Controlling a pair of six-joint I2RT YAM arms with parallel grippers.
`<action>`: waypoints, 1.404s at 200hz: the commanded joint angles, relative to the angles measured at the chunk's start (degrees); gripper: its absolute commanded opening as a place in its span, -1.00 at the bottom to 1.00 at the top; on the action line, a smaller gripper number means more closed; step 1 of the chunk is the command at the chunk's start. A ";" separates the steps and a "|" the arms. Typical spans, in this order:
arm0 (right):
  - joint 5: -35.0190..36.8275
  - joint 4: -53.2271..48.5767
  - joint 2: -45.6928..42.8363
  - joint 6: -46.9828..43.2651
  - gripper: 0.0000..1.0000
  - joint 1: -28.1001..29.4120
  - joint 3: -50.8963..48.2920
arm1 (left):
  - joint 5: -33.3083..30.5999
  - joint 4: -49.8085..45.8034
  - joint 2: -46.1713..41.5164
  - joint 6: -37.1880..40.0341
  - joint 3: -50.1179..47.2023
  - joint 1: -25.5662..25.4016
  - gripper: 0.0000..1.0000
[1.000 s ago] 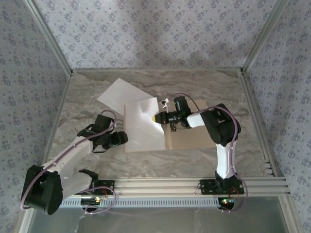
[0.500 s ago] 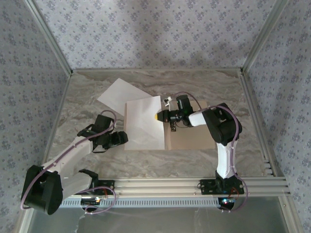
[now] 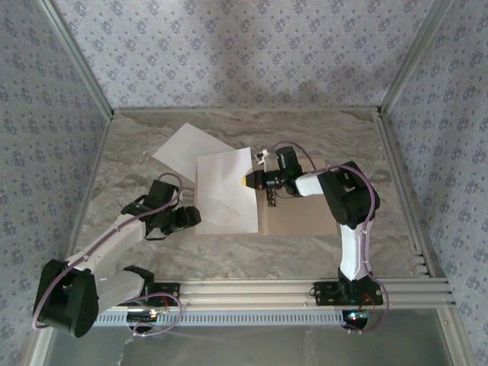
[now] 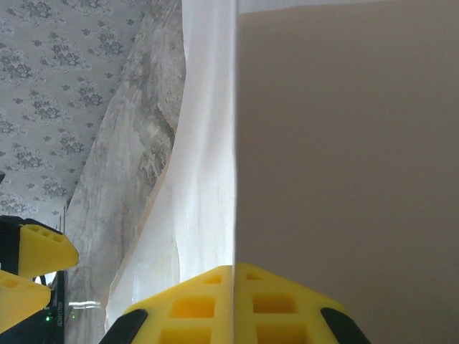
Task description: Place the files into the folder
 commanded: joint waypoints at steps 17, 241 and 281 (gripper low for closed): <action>-0.26 -2.67 0.28 -2.47 -0.99 -0.43 2.61 | 2.48 2.68 0.72 -1.67 -1.13 0.28 0.31; 0.23 5.78 1.18 5.01 -0.99 1.60 -1.53 | 1.44 3.80 2.36 -2.51 -1.28 -1.30 0.22; 0.80 4.49 0.30 5.62 -0.99 1.47 -1.94 | 1.12 3.29 1.73 -2.57 -1.55 -1.30 0.22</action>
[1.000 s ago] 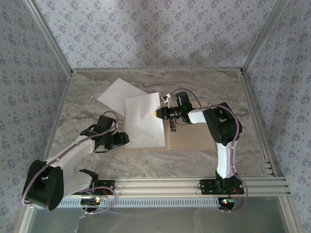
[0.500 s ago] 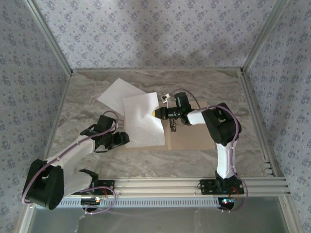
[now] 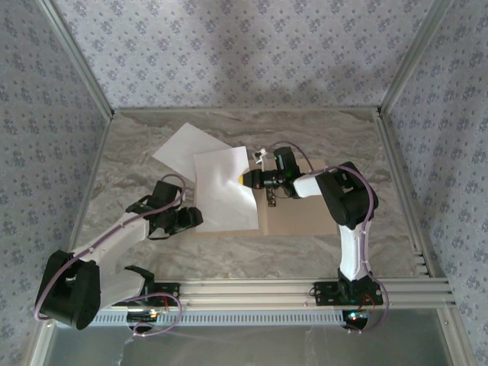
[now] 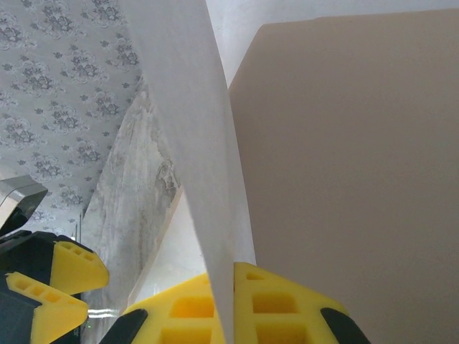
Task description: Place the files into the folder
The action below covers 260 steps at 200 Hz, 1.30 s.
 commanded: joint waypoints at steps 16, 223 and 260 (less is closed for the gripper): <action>0.84 -0.64 -0.08 2.00 -0.99 -0.07 -1.47 | -0.60 -0.86 -1.44 -0.27 -0.28 -0.38 0.22; -1.54 -0.23 1.68 0.60 -0.90 0.81 -0.19 | -1.17 -1.46 -2.65 -0.40 -0.99 -0.38 0.23; 0.53 -5.16 -0.25 -2.02 -0.61 0.48 0.44 | -1.17 -1.77 -2.58 -0.36 -0.11 -0.32 0.23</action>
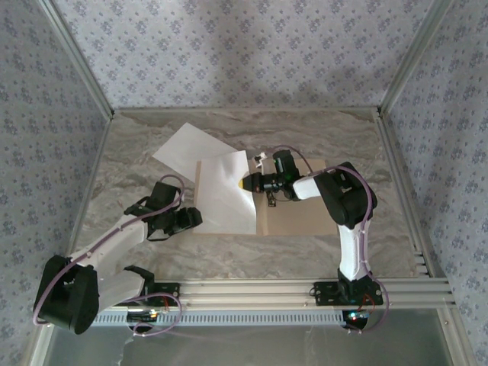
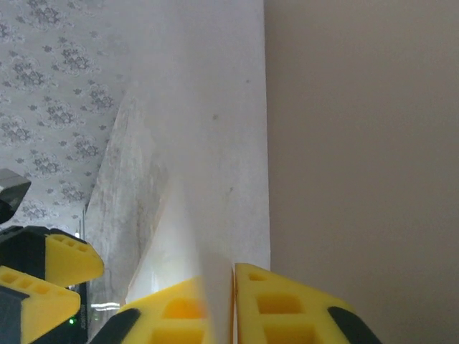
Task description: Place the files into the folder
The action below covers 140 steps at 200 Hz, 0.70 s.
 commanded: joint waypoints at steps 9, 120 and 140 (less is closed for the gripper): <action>1.67 -6.66 -1.66 -4.53 -0.48 -0.10 1.47 | -0.81 -1.80 -0.73 -0.19 0.73 -0.38 0.23; 11.70 -37.38 -13.51 -22.18 0.14 -1.94 8.87 | -7.97 -6.60 4.48 3.64 14.16 -4.97 0.23; 14.04 -39.63 -16.50 -22.11 0.19 -3.33 7.68 | -10.75 -7.04 7.49 5.85 18.49 -7.54 0.23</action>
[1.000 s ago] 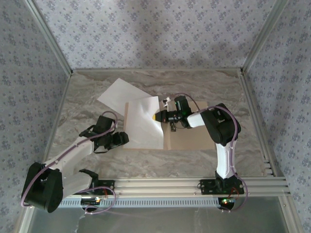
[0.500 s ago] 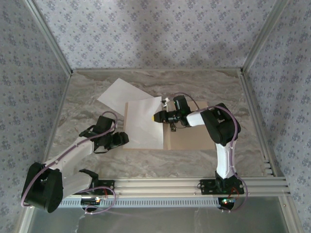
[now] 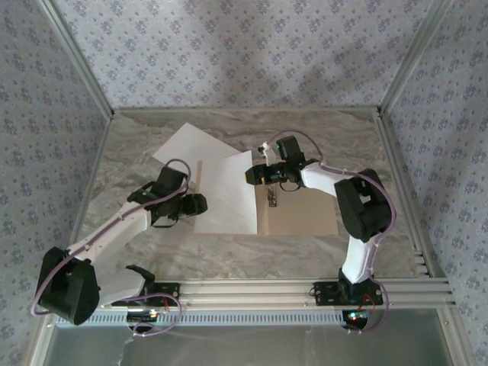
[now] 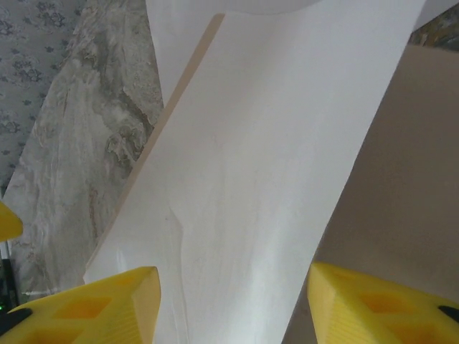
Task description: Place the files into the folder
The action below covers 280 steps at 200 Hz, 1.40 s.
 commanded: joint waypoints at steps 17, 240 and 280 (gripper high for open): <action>4.63 -7.41 -6.79 -1.08 0.19 -3.39 -2.11 | -7.02 -2.25 6.44 6.02 9.22 -4.71 0.23; 16.95 9.97 -20.31 19.23 0.22 -9.94 -33.60 | -12.09 -1.37 47.04 4.49 36.85 -14.97 0.24; 23.92 6.22 -20.17 19.50 0.21 -8.06 -34.60 | -12.98 -1.50 46.52 2.64 34.35 -14.27 0.24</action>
